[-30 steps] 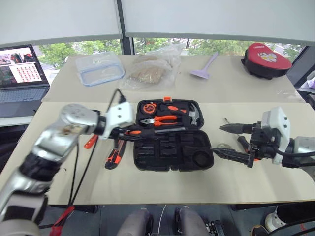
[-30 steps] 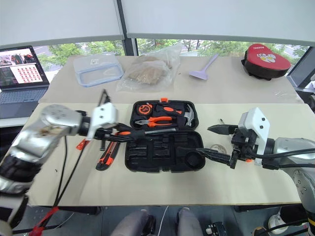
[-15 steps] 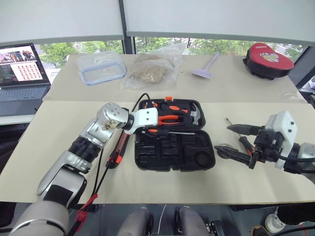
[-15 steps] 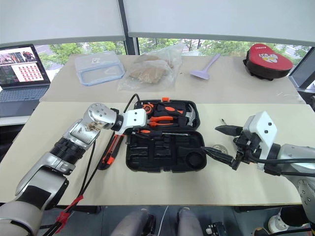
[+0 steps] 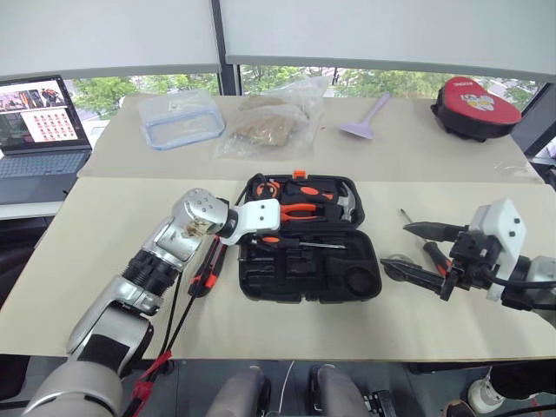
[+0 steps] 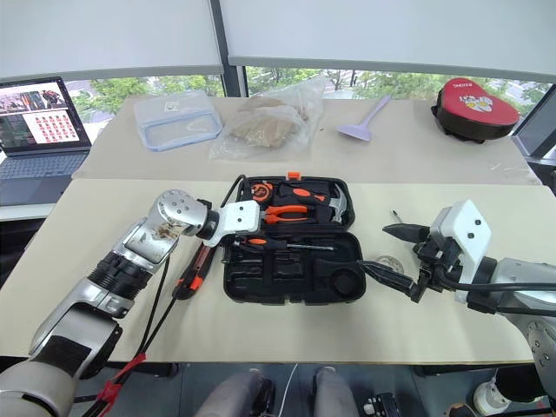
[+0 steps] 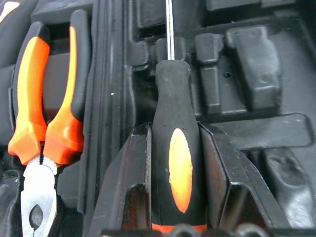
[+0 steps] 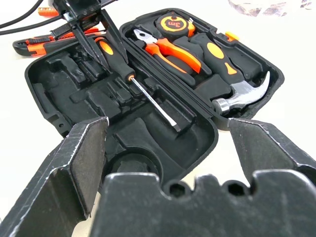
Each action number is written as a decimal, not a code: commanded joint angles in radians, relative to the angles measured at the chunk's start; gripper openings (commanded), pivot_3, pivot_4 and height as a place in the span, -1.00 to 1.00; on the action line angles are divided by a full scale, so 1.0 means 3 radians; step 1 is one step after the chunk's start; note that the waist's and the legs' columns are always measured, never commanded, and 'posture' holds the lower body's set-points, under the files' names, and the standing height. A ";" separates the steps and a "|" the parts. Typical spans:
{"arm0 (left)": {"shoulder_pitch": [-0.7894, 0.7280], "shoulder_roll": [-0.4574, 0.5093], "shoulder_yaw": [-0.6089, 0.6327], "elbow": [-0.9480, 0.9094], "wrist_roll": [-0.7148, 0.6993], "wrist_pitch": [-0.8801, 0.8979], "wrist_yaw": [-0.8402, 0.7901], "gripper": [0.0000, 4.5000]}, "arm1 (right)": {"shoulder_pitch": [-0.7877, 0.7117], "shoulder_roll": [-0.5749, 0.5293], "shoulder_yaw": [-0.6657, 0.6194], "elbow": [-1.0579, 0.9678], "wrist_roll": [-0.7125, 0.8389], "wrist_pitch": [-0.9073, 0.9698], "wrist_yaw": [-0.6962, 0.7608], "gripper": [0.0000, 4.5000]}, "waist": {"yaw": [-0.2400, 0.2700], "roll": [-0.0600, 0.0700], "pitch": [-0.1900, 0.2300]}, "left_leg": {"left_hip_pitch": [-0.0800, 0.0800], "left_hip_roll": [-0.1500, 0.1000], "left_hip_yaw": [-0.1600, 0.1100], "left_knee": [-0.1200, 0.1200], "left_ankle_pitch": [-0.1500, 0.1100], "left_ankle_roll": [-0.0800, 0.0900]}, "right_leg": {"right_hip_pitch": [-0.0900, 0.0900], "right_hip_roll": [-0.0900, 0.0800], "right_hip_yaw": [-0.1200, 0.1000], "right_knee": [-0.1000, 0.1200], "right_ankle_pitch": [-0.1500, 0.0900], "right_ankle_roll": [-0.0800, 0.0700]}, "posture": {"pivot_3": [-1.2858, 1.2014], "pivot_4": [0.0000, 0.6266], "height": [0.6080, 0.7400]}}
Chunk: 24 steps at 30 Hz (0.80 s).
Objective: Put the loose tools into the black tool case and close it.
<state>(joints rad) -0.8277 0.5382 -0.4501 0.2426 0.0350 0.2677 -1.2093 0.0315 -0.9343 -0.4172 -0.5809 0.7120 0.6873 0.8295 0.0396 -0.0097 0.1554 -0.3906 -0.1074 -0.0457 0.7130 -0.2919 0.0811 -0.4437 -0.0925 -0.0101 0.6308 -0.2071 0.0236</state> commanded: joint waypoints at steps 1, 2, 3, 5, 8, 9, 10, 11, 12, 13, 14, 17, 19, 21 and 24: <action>-0.0083 -0.0054 0.0072 0.0062 0.0092 0.0046 0.0151 -0.61 | -0.0060 -0.0024 -0.0080 -0.0068 0.0019 -0.0038 -0.0009 1.00 | 0.0001 0.0000 0.0000 | 0.0000 0.0000 0.0000 0.0000 0.0000 0.0000 | 0.0000 0.0000 0.0000 0.0000 0.0000 0.0000 | 0.03 -0.52 0.72; -0.0103 -0.0076 0.0075 0.0115 0.0106 0.0047 0.0186 -0.61 | -0.0076 -0.0024 -0.0068 -0.0066 0.0020 -0.0036 -0.0013 1.00 | 0.0001 0.0000 0.0000 | 0.0000 0.0000 0.0000 0.0000 0.0000 0.0000 | 0.0000 0.0000 0.0000 0.0000 0.0000 0.0000 | 0.03 -0.52 0.72; -0.0125 -0.0097 0.0080 0.0162 0.0109 0.0045 0.0202 -0.61 | -0.0095 -0.0023 -0.0055 -0.0061 0.0022 -0.0035 -0.0015 1.00 | 0.0003 0.0000 0.0000 | 0.0000 0.0000 0.0000 0.0000 0.0000 0.0000 | 0.0000 0.0000 0.0000 0.0000 0.0000 0.0000 | 0.03 -0.52 0.72; -0.0142 -0.0108 0.0082 0.0193 0.0107 0.0041 0.0186 -0.61 | -0.0117 -0.0021 -0.0041 -0.0060 0.0026 -0.0029 -0.0017 1.00 | 0.0007 0.0000 0.0000 | 0.0002 0.0000 -0.0001 0.0003 0.0000 0.0000 | 0.0003 0.0000 -0.0001 0.0001 0.0000 0.0000 | 0.03 -0.52 0.72; -0.0137 -0.0104 0.0082 0.0187 0.0082 0.0024 0.0128 -0.61 | -0.0141 -0.0016 -0.0024 -0.0061 0.0032 -0.0020 -0.0020 1.00 | 0.0005 0.0000 0.0000 | 0.0003 0.0000 -0.0001 0.0003 0.0000 0.0001 | 0.0005 0.0000 0.0000 0.0001 0.0001 0.0001 | 0.03 -0.52 0.72; -0.0134 -0.0101 0.0083 0.0182 0.0073 0.0024 0.0113 -0.61 | -0.0146 -0.0015 -0.0020 -0.0062 0.0033 -0.0020 -0.0022 1.00 | 0.0005 0.0000 0.0000 | 0.0002 0.0000 -0.0001 0.0004 0.0000 0.0001 | 0.0005 0.0000 0.0000 0.0001 0.0001 0.0001 | 0.03 -0.52 0.72; -0.0137 -0.0102 0.0095 0.0171 0.0055 0.0041 0.0105 -0.39 | -0.0153 -0.0013 -0.0012 -0.0059 0.0034 -0.0019 -0.0024 1.00 | 0.0005 0.0000 0.0000 | 0.0003 0.0000 -0.0001 0.0004 0.0000 0.0001 | 0.0005 0.0000 0.0000 0.0001 0.0001 0.0001 | 0.03 -0.52 0.72; -0.0145 -0.0101 0.0108 0.0158 0.0041 0.0058 0.0097 -0.16 | -0.0158 -0.0011 -0.0004 -0.0056 0.0033 -0.0019 -0.0026 1.00 | 0.0005 0.0000 0.0000 | 0.0003 0.0000 -0.0001 0.0004 0.0000 0.0001 | 0.0005 0.0000 0.0000 0.0001 0.0001 0.0001 | 0.03 -0.52 0.72; -0.0156 -0.0097 0.0121 0.0143 0.0033 0.0078 0.0090 -0.05 | -0.0161 -0.0009 0.0003 -0.0053 0.0032 -0.0019 -0.0027 1.00 | 0.0005 0.0000 0.0000 | 0.0003 0.0000 -0.0001 0.0004 0.0001 0.0001 | 0.0005 0.0000 0.0000 0.0001 0.0001 0.0001 | 0.03 -0.52 0.72; -0.0163 -0.0094 0.0129 0.0134 0.0029 0.0091 0.0083 0.14 | -0.0164 -0.0008 0.0007 -0.0050 0.0031 -0.0020 -0.0027 1.00 | 0.0006 0.0000 0.0000 | 0.0003 0.0000 0.0000 0.0004 0.0000 0.0001 | 0.0005 0.0000 0.0000 0.0002 0.0001 0.0001 | 0.03 -0.52 0.72; -0.0174 -0.0090 0.0147 0.0114 0.0015 0.0105 0.0078 0.29 | -0.0164 -0.0006 0.0009 -0.0050 0.0034 -0.0020 -0.0025 1.00 | 0.0006 0.0000 0.0000 | 0.0003 -0.0001 -0.0001 0.0004 0.0001 0.0001 | 0.0005 0.0000 0.0000 0.0002 0.0001 0.0001 | 0.03 -0.52 0.72; -0.0259 -0.0080 0.0236 0.0027 -0.0055 0.0156 0.0081 0.78 | -0.0179 0.0002 0.0031 -0.0037 0.0031 -0.0026 -0.0019 1.00 | 0.0006 0.0000 0.0000 | 0.0002 -0.0001 -0.0001 0.0005 0.0001 0.0001 | 0.0005 0.0000 0.0000 0.0002 0.0001 0.0002 | 0.03 -0.52 0.72; -0.0307 -0.0115 0.0289 -0.0005 -0.0107 0.0205 0.0092 0.94 | -0.0195 0.0007 0.0046 -0.0022 0.0026 -0.0031 -0.0019 1.00 | 0.0004 0.0000 0.0000 | 0.0002 -0.0001 -0.0001 0.0005 0.0001 0.0001 | 0.0005 -0.0001 0.0000 0.0002 0.0002 0.0002 | 0.03 -0.52 0.72; -0.0330 -0.0165 0.0316 -0.0007 -0.0132 0.0202 0.0097 0.80 | -0.0205 0.0015 0.0059 -0.0016 0.0021 -0.0036 -0.0018 1.00 | 0.0004 0.0000 0.0000 | 0.0001 -0.0001 -0.0001 0.0005 0.0001 0.0001 | 0.0004 0.0000 0.0000 0.0002 0.0002 0.0002 | 0.03 -0.52 0.72; -0.0333 -0.0228 0.0295 0.0031 -0.0107 0.0170 0.0097 0.35 | -0.0210 0.0023 0.0066 -0.0014 0.0018 -0.0038 -0.0019 1.00 | 0.0003 0.0000 0.0000 | 0.0002 -0.0001 -0.0001 0.0005 0.0000 0.0001 | 0.0005 -0.0001 0.0000 0.0002 0.0002 0.0003 | 0.03 -0.52 0.72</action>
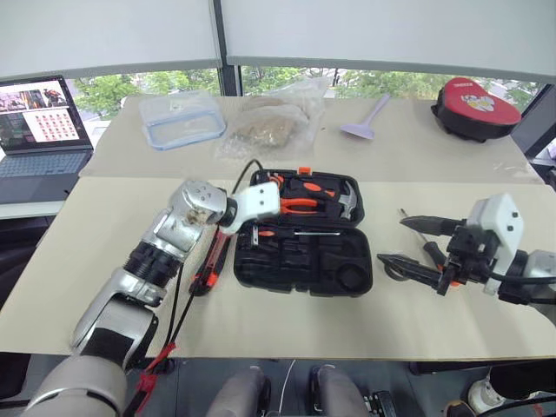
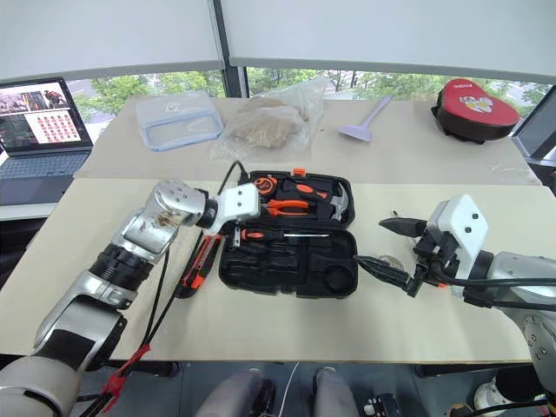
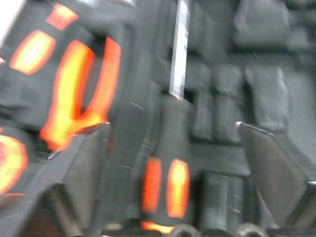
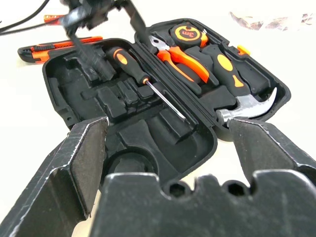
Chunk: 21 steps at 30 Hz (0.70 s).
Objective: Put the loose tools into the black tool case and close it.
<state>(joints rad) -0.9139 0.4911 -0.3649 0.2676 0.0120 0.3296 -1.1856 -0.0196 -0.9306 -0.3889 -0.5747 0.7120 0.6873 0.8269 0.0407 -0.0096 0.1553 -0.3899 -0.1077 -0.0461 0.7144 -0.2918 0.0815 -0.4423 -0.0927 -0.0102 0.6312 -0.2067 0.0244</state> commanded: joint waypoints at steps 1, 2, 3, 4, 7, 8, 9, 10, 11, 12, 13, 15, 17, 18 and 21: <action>-0.0044 -0.0092 -0.0004 -0.0015 -0.0007 -0.0068 0.0025 0.20 | -0.0040 0.0011 -0.0028 -0.0034 0.0017 -0.0038 -0.0011 1.00 | 0.0000 0.0000 0.0000 | 0.0000 0.0000 0.0000 0.0000 0.0000 0.0000 | 0.0000 0.0000 0.0000 0.0000 0.0000 0.0000 | 0.03 -0.52 0.72; -0.0041 -0.0111 -0.0027 0.0032 0.0026 -0.0114 0.0035 0.01 | -0.0034 0.0012 -0.0032 -0.0038 0.0015 -0.0038 -0.0011 1.00 | -0.0001 0.0000 0.0000 | -0.0001 0.0000 0.0000 0.0000 0.0000 0.0000 | -0.0001 0.0000 0.0000 0.0000 0.0000 0.0000 | 0.03 -0.52 0.72; -0.0041 -0.0131 -0.0041 0.0078 0.0050 -0.0150 0.0044 -0.15 | -0.0025 0.0013 -0.0038 -0.0043 0.0013 -0.0038 -0.0011 1.00 | -0.0003 0.0000 0.0000 | -0.0001 0.0000 0.0000 0.0001 0.0000 0.0000 | -0.0001 0.0000 0.0000 0.0000 0.0000 0.0000 | 0.03 -0.52 0.72; -0.0042 -0.0148 -0.0049 0.0117 0.0066 -0.0167 0.0051 -0.32 | -0.0015 0.0012 -0.0047 -0.0050 0.0013 -0.0038 -0.0010 1.00 | -0.0004 0.0000 0.0000 | -0.0001 0.0000 0.0000 0.0001 0.0000 0.0000 | -0.0001 0.0000 0.0000 0.0000 0.0000 0.0000 | 0.03 -0.52 0.72; -0.0070 -0.0200 -0.0100 0.0317 0.0167 -0.0290 0.0098 -0.85 | 0.0016 0.0006 -0.0092 -0.0063 0.0023 -0.0022 -0.0014 1.00 | -0.0006 0.0000 0.0000 | 0.0000 0.0000 0.0000 0.0000 0.0000 0.0000 | -0.0001 0.0000 0.0000 0.0000 0.0000 0.0000 | 0.03 -0.52 0.72; -0.0082 -0.0217 -0.0117 0.0384 0.0202 -0.0324 0.0118 -0.99 | 0.0028 0.0005 -0.0108 -0.0068 0.0026 -0.0017 -0.0016 1.00 | -0.0006 0.0000 0.0000 | 0.0000 0.0000 0.0000 0.0000 0.0000 0.0000 | -0.0001 0.0000 0.0000 0.0000 0.0000 0.0000 | 0.03 -0.52 0.72; -0.0095 -0.0233 -0.0126 0.0440 0.0225 -0.0351 0.0130 -0.99 | 0.0032 0.0004 -0.0113 -0.0065 0.0027 -0.0017 -0.0017 1.00 | -0.0005 0.0000 0.0000 | -0.0001 0.0000 0.0001 0.0000 0.0000 0.0000 | -0.0001 0.0000 0.0000 0.0001 0.0000 0.0000 | 0.03 -0.52 0.72; -0.0102 -0.0240 -0.0153 0.0487 0.0255 -0.0383 0.0114 -0.99 | 0.0045 0.0006 -0.0123 -0.0069 0.0029 -0.0014 -0.0021 1.00 | -0.0003 0.0000 0.0000 | -0.0001 0.0000 0.0001 0.0000 0.0000 0.0000 | -0.0001 0.0000 0.0000 0.0000 0.0000 0.0000 | 0.03 -0.52 0.72; -0.0093 -0.0240 -0.0194 0.0516 0.0291 -0.0402 0.0082 -0.99 | 0.0068 0.0009 -0.0138 -0.0084 0.0031 -0.0013 -0.0024 1.00 | -0.0002 0.0000 0.0000 | -0.0001 0.0000 0.0000 0.0001 0.0000 0.0000 | -0.0001 0.0000 0.0000 0.0000 0.0000 0.0000 | 0.03 -0.52 0.72; -0.0074 -0.0235 -0.0248 0.0534 0.0337 -0.0425 0.0048 -0.99 | 0.0093 0.0015 -0.0156 -0.0105 0.0037 -0.0007 -0.0031 1.00 | 0.0001 0.0000 0.0000 | -0.0001 0.0000 0.0000 0.0001 0.0000 0.0000 | -0.0001 0.0000 0.0000 0.0000 0.0000 0.0000 | 0.03 -0.52 0.72; -0.0055 -0.0236 -0.0291 0.0558 0.0372 -0.0459 0.0028 -0.99 | 0.0108 0.0020 -0.0168 -0.0118 0.0043 -0.0001 -0.0041 1.00 | 0.0004 0.0000 0.0000 | -0.0001 0.0000 0.0000 0.0000 0.0000 0.0000 | 0.0000 0.0000 0.0000 0.0000 0.0000 0.0000 | 0.03 -0.52 0.72; -0.0027 -0.0246 -0.0363 0.0626 0.0455 -0.0572 0.0030 -0.99 | 0.0136 0.0028 -0.0188 -0.0141 0.0058 0.0008 -0.0062 1.00 | 0.0003 0.0000 0.0000 | -0.0001 0.0000 0.0000 0.0001 0.0000 0.0000 | 0.0000 0.0000 0.0000 0.0000 0.0000 0.0000 | 0.03 -0.52 0.72; -0.0010 -0.0264 -0.0422 0.0718 0.0537 -0.0689 0.0046 -0.99 | 0.0168 0.0040 -0.0206 -0.0160 0.0065 0.0010 -0.0077 1.00 | 0.0002 0.0001 -0.0002 | 0.0004 0.0000 0.0000 0.0000 0.0000 0.0000 | 0.0005 0.0000 0.0000 0.0000 0.0000 0.0001 | 0.03 -0.52 0.72; -0.0021 -0.0281 -0.0442 0.0799 0.0577 -0.0748 0.0074 -0.99 | 0.0179 0.0046 -0.0211 -0.0160 0.0064 0.0009 -0.0087 1.00 | 0.0003 0.0001 -0.0001 | 0.0006 0.0000 0.0000 0.0000 0.0000 0.0001 | 0.0007 0.0000 0.0001 0.0000 0.0000 0.0001 | 0.03 -0.52 0.72; -0.0090 -0.0334 -0.0436 0.1019 0.0658 -0.0913 0.0165 -0.99 | 0.0232 0.0060 -0.0232 -0.0155 0.0039 -0.0006 -0.0124 1.00 | 0.0013 0.0000 -0.0004 | 0.0008 0.0000 0.0000 0.0001 -0.0001 0.0002 | 0.0010 -0.0001 0.0000 -0.0001 0.0000 0.0001 | 0.03 -0.52 0.72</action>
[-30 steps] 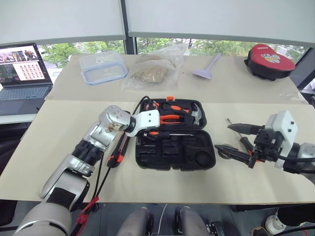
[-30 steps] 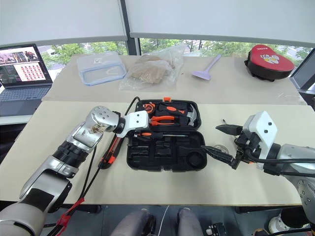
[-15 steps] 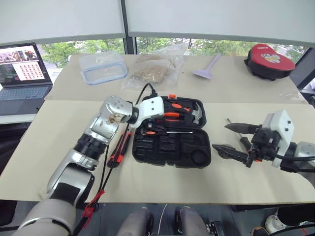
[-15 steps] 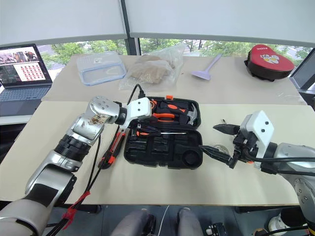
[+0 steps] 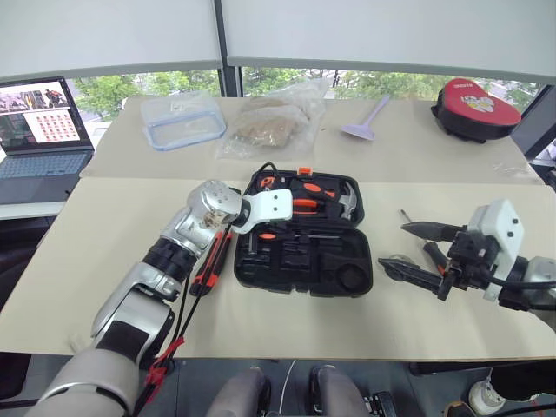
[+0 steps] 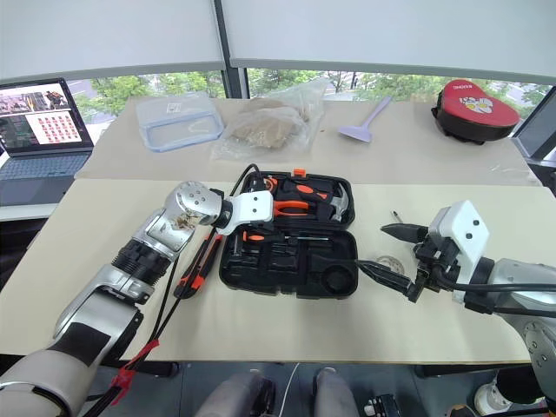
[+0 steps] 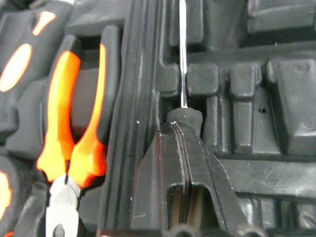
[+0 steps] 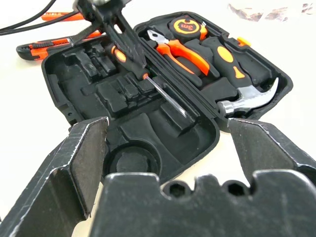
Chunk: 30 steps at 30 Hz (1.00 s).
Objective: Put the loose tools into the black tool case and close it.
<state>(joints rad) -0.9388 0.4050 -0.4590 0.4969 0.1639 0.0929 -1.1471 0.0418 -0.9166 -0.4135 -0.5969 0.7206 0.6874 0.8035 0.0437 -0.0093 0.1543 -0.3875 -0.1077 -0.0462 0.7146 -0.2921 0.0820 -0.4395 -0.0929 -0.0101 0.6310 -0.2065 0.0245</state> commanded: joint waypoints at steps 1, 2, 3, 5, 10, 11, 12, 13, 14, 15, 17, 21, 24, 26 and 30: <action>-0.0030 -0.0063 -0.0098 0.0294 0.0142 -0.0137 0.0034 -0.99 | 0.0045 0.0016 -0.0156 -0.0077 -0.0004 -0.0014 -0.0060 1.00 | 0.0004 0.0000 -0.0001 | 0.0000 0.0000 0.0000 0.0000 -0.0001 0.0001 | 0.0001 0.0000 0.0000 0.0000 0.0000 0.0000 | 0.03 -0.52 0.72; -0.0050 -0.0073 -0.0056 0.0306 0.0108 -0.0143 0.0023 -0.99 | 0.0067 0.0021 -0.0169 -0.0074 -0.0020 -0.0021 -0.0080 1.00 | 0.0004 0.0000 -0.0001 | 0.0000 0.0000 0.0001 0.0001 -0.0001 0.0001 | 0.0001 0.0000 0.0001 0.0000 0.0001 0.0001 | 0.03 -0.52 0.72; -0.0066 -0.0078 0.0017 0.0281 0.0029 -0.0093 -0.0016 -0.99 | 0.0099 0.0031 -0.0200 -0.0067 -0.0048 -0.0031 -0.0109 1.00 | 0.0007 0.0000 -0.0001 | 0.0000 -0.0001 0.0001 0.0001 -0.0001 0.0002 | 0.0001 0.0000 0.0001 0.0000 0.0001 0.0002 | 0.03 -0.52 0.72; -0.0088 -0.0072 0.0160 0.0221 -0.0119 0.0020 -0.0089 -0.99 | 0.0157 0.0046 -0.0268 -0.0045 -0.0089 -0.0035 -0.0160 1.00 | 0.0007 0.0000 -0.0001 | 0.0000 -0.0001 0.0001 0.0001 -0.0001 0.0002 | 0.0001 -0.0001 0.0000 0.0000 0.0001 0.0002 | 0.03 -0.52 0.72; -0.0030 0.0181 0.0749 -0.0350 -0.0947 0.0749 -0.0633 -0.76 | 0.0481 0.0149 -0.0736 0.0135 -0.0126 0.0062 -0.0260 1.00 | -0.0018 -0.0001 0.0000 | -0.0010 -0.0001 0.0001 0.0001 -0.0001 0.0002 | -0.0013 0.0001 0.0001 0.0004 0.0001 0.0002 | 0.03 -0.52 0.72; 0.0037 0.0295 0.0879 -0.0609 -0.1196 0.1003 -0.0792 -0.67 | 0.0584 0.0183 -0.0847 0.0185 -0.0140 0.0067 -0.0262 1.00 | -0.0022 -0.0001 0.0000 | -0.0011 -0.0001 0.0001 0.0001 -0.0001 0.0002 | -0.0014 0.0001 0.0001 0.0005 0.0001 0.0002 | 0.03 -0.52 0.72; 0.0108 0.0408 0.0994 -0.0873 -0.1437 0.1275 -0.0920 -0.50 | 0.0673 0.0214 -0.0935 0.0235 -0.0157 0.0073 -0.0267 1.00 | -0.0024 0.0000 0.0000 | -0.0011 -0.0001 0.0002 0.0000 -0.0001 0.0001 | -0.0016 0.0002 0.0001 0.0005 0.0001 0.0002 | 0.03 -0.52 0.72; 0.0160 0.0485 0.1064 -0.1062 -0.1598 0.1470 -0.0986 -0.35 | 0.0731 0.0234 -0.0989 0.0264 -0.0166 0.0075 -0.0270 1.00 | -0.0031 0.0000 -0.0001 | -0.0012 0.0001 0.0001 0.0000 -0.0001 0.0001 | -0.0017 0.0002 0.0001 0.0005 0.0001 0.0002 | 0.03 -0.52 0.72; 0.0231 0.0563 0.1154 -0.1285 -0.1792 0.1705 -0.1012 -0.18 | 0.0777 0.0260 -0.1017 0.0322 -0.0186 0.0073 -0.0286 1.00 | -0.0043 0.0001 -0.0001 | -0.0011 0.0002 0.0001 0.0000 -0.0001 0.0001 | -0.0017 0.0003 0.0001 0.0006 0.0001 0.0001 | 0.03 -0.52 0.72; 0.0303 0.0634 0.1235 -0.1502 -0.1972 0.1918 -0.1007 -0.03 | 0.0808 0.0276 -0.1025 0.0390 -0.0216 0.0063 -0.0299 1.00 | -0.0054 0.0003 -0.0002 | -0.0008 0.0003 0.0001 -0.0001 -0.0001 0.0001 | -0.0014 0.0003 0.0002 0.0006 0.0001 0.0001 | 0.03 -0.52 0.72; 0.0441 0.0743 0.1359 -0.1868 -0.2258 0.2226 -0.0964 0.28 | 0.0833 0.0294 -0.0983 0.0535 -0.0299 0.0008 -0.0313 1.00 | -0.0062 0.0006 -0.0003 | -0.0003 0.0002 0.0001 0.0000 -0.0001 0.0001 | -0.0007 0.0002 0.0004 0.0002 0.0001 0.0001 | 0.03 -0.52 0.72; 0.0737 0.0869 0.1504 -0.2492 -0.2634 0.2582 -0.0756 0.93 | 0.0640 0.0321 -0.0620 0.0981 -0.0600 -0.0207 -0.0354 1.00 | -0.0077 0.0005 -0.0003 | 0.0012 0.0001 0.0001 -0.0002 -0.0001 0.0001 | 0.0008 0.0002 0.0005 0.0000 0.0001 0.0002 | 0.03 -0.52 0.72; 0.0847 0.0902 0.1531 -0.2695 -0.2740 0.2662 -0.0588 0.99 | 0.0406 0.0329 -0.0362 0.1252 -0.0717 -0.0279 -0.0331 1.00 | -0.0085 0.0007 -0.0002 | 0.0012 0.0001 0.0002 -0.0003 -0.0001 0.0000 | 0.0006 0.0002 0.0006 0.0003 0.0001 0.0001 | 0.03 -0.52 0.72; 0.0922 0.0966 0.1512 -0.2786 -0.2765 0.2670 -0.0541 0.99 | 0.0234 0.0351 -0.0135 0.1491 -0.0852 -0.0362 -0.0323 1.00 | -0.0100 0.0009 -0.0004 | 0.0013 0.0000 0.0003 -0.0005 0.0000 -0.0002 | 0.0005 0.0003 0.0009 0.0004 0.0001 0.0001 | 0.03 -0.52 0.72; 0.1011 0.1063 0.1478 -0.2885 -0.2788 0.2631 -0.0467 0.99 | -0.0114 0.0471 0.0174 0.1984 -0.1102 -0.0565 -0.0410 1.00 | -0.0107 0.0009 -0.0004 | 0.0016 0.0001 0.0004 -0.0009 0.0001 -0.0003 | 0.0004 0.0004 0.0009 0.0004 0.0000 0.0000 | 0.03 -0.52 0.72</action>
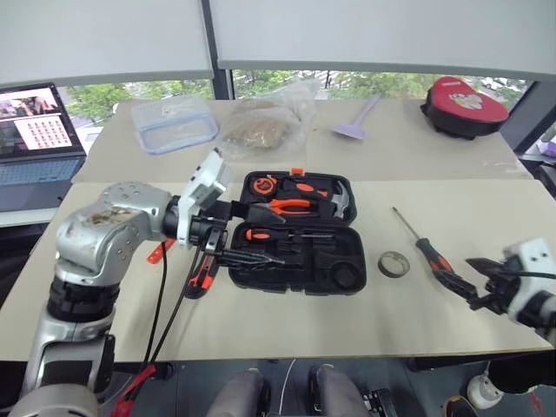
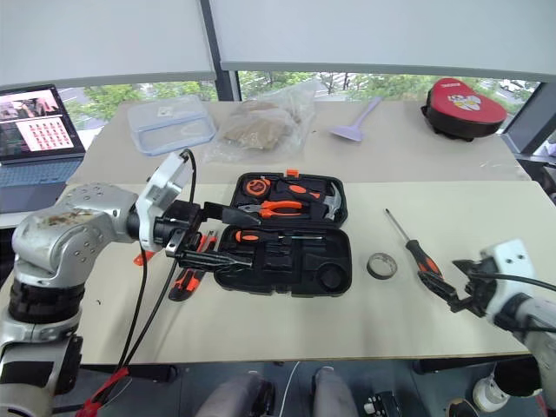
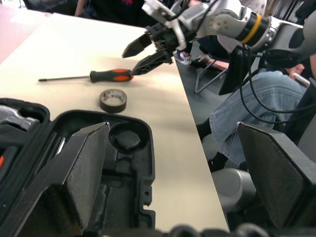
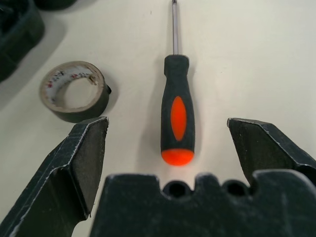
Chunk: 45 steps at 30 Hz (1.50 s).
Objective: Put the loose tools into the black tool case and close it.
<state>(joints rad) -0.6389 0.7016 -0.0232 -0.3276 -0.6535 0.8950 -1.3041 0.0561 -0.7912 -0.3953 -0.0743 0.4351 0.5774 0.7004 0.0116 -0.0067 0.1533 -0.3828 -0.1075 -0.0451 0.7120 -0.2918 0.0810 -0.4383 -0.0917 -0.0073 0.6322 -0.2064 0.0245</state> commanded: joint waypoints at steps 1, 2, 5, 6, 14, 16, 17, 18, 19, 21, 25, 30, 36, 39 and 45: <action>0.0016 0.0092 0.0023 -0.0150 -0.0070 -0.0048 0.0070 0.99 | -0.0231 0.0078 0.0153 0.0336 -0.0187 -0.0241 -0.0072 1.00 | 0.0004 0.0001 0.0000 | 0.0000 0.0000 0.0000 0.0000 0.0000 0.0000 | -0.0001 0.0000 0.0000 0.0000 0.0000 0.0000 | 0.03 -0.52 0.72; 0.0015 0.0109 0.0023 -0.0161 -0.0082 -0.0047 0.0082 0.99 | -0.0290 0.0099 0.0180 0.0419 -0.0212 -0.0275 -0.0073 1.00 | 0.0005 0.0001 0.0000 | -0.0001 -0.0001 0.0000 0.0000 0.0000 0.0000 | -0.0001 -0.0001 0.0000 0.0000 0.0000 0.0000 | 0.03 -0.52 0.72; 0.0027 0.0163 0.0020 -0.0171 -0.0098 -0.0062 0.0123 1.00 | -0.0357 0.0150 0.0194 0.0529 -0.0225 -0.0354 -0.0057 0.50 | 0.0007 0.0001 0.0000 | -0.0001 -0.0001 0.0000 0.0001 0.0000 -0.0001 | 0.0001 -0.0001 0.0000 -0.0001 0.0000 0.0000 | 0.03 -0.52 0.72; 0.0039 0.0187 0.0010 -0.0162 -0.0086 -0.0081 0.0118 1.00 | -0.0358 0.0156 0.0191 0.0537 -0.0225 -0.0383 -0.0046 0.37 | 0.0005 0.0001 0.0000 | -0.0001 -0.0001 -0.0001 0.0001 0.0000 -0.0001 | 0.0001 -0.0001 -0.0001 -0.0001 0.0000 0.0000 | 0.03 -0.52 0.72; 0.0163 0.0446 -0.0072 0.0099 0.0117 -0.0376 0.0007 1.00 | -0.0366 -0.0189 -0.0011 0.0193 -0.0044 -0.0467 0.0379 -0.53 | 0.0000 0.0011 0.0002 | -0.0001 -0.0002 0.0000 -0.0001 0.0000 -0.0001 | -0.0001 0.0000 0.0001 -0.0001 0.0000 0.0000 | 0.03 -0.52 0.72; 0.0175 0.0522 -0.0117 0.0189 0.0189 -0.0494 -0.0078 1.00 | -0.0562 -0.0377 0.0092 0.0092 0.0050 -0.0464 0.0683 -0.53 | -0.0004 0.0016 0.0002 | -0.0001 -0.0002 0.0002 -0.0002 0.0000 -0.0001 | -0.0002 0.0000 0.0003 -0.0001 0.0000 0.0000 | 0.03 -0.52 0.72; 0.0174 0.0552 -0.0141 0.0229 0.0220 -0.0542 -0.0118 1.00 | -0.0664 -0.0461 0.0160 0.0044 0.0101 -0.0452 0.0836 -0.53 | -0.0012 0.0019 0.0004 | -0.0001 -0.0001 0.0002 -0.0002 0.0000 -0.0001 | -0.0002 0.0001 0.0002 -0.0001 0.0000 0.0000 | 0.03 -0.52 0.72; 0.0181 0.0592 -0.0170 0.0259 0.0255 -0.0600 -0.0177 1.00 | -0.0761 -0.0559 0.0266 -0.0053 0.0177 -0.0419 0.1051 -0.53 | -0.0020 0.0020 0.0004 | -0.0002 -0.0001 0.0004 -0.0003 0.0000 -0.0001 | -0.0005 0.0001 0.0003 -0.0002 0.0000 0.0000 | 0.03 -0.52 0.72; 0.0191 0.0624 -0.0194 0.0278 0.0290 -0.0660 -0.0234 1.00 | -0.0833 -0.0641 0.0384 -0.0170 0.0238 -0.0415 0.1279 -0.53 | -0.0028 0.0021 0.0005 | -0.0002 0.0000 0.0004 -0.0003 0.0000 -0.0001 | -0.0006 0.0001 0.0003 -0.0001 0.0000 0.0000 | 0.03 -0.52 0.72; 0.0204 0.0661 -0.0242 0.0308 0.0336 -0.0741 -0.0303 1.00 | -0.1034 -0.0728 0.0706 -0.0358 0.0303 -0.0386 0.1651 -0.53 | -0.0030 0.0020 0.0005 | -0.0002 0.0004 0.0001 -0.0007 0.0000 -0.0002 | -0.0006 0.0002 -0.0002 -0.0001 -0.0002 -0.0003 | 0.03 -0.52 0.72; 0.0218 0.0641 -0.0285 0.0337 0.0394 -0.0828 -0.0302 1.00 | -0.1607 -0.0513 0.1466 -0.0322 -0.0071 -0.0617 0.1895 -0.53 | -0.0029 0.0016 0.0007 | -0.0007 0.0005 -0.0002 -0.0004 0.0000 -0.0002 | -0.0005 0.0001 -0.0006 -0.0006 -0.0002 -0.0003 | 0.03 -0.52 0.72; 0.0252 0.0664 -0.0215 0.0249 0.0368 -0.0824 -0.0233 1.00 | -0.2029 -0.0212 0.1913 0.0085 -0.0591 -0.0952 0.1797 -0.53 | 0.0015 0.0014 0.0008 | -0.0021 -0.0002 -0.0004 0.0005 -0.0001 0.0001 | -0.0016 -0.0004 -0.0009 -0.0004 0.0000 -0.0001 | 0.03 -0.52 0.72; 0.0325 0.0682 -0.0119 0.0179 0.0326 -0.0785 -0.0125 1.00 | -0.2276 0.0014 0.2115 0.0527 -0.0950 -0.1166 0.1713 -0.53 | -0.0005 0.0013 0.0009 | -0.0023 -0.0004 -0.0004 0.0004 -0.0001 0.0000 | -0.0022 -0.0004 -0.0011 -0.0004 0.0000 0.0000 | 0.03 -0.52 0.72; 0.0338 0.0679 -0.0109 0.0158 0.0312 -0.0774 -0.0087 1.00 | -0.2288 0.0057 0.2129 0.0658 -0.1025 -0.1268 0.1729 -0.53 | -0.0008 0.0013 0.0009 | -0.0025 -0.0002 -0.0003 0.0003 0.0000 -0.0001 | -0.0028 -0.0003 -0.0010 0.0000 0.0000 -0.0001 | 0.03 -0.52 0.72; 0.0310 0.0650 -0.0134 0.0207 0.0321 -0.0810 -0.0025 1.00 | -0.2295 0.0125 0.2146 0.0730 -0.1080 -0.1370 0.1764 -0.53 | -0.0007 0.0013 0.0009 | -0.0028 -0.0003 -0.0003 0.0004 0.0001 -0.0002 | -0.0032 -0.0003 -0.0009 0.0000 0.0000 -0.0001 | 0.03 -0.52 0.72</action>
<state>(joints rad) -0.5350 0.8940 -0.0879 -0.2510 -0.5516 0.6589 -1.3183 -0.6118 -0.7572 0.2617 0.1596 0.1171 0.1767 1.2264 0.0095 -0.0029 0.1558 -0.3911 -0.1083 -0.0460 0.7130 -0.2916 0.0804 -0.4479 -0.0923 -0.0100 0.6324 -0.2065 0.0243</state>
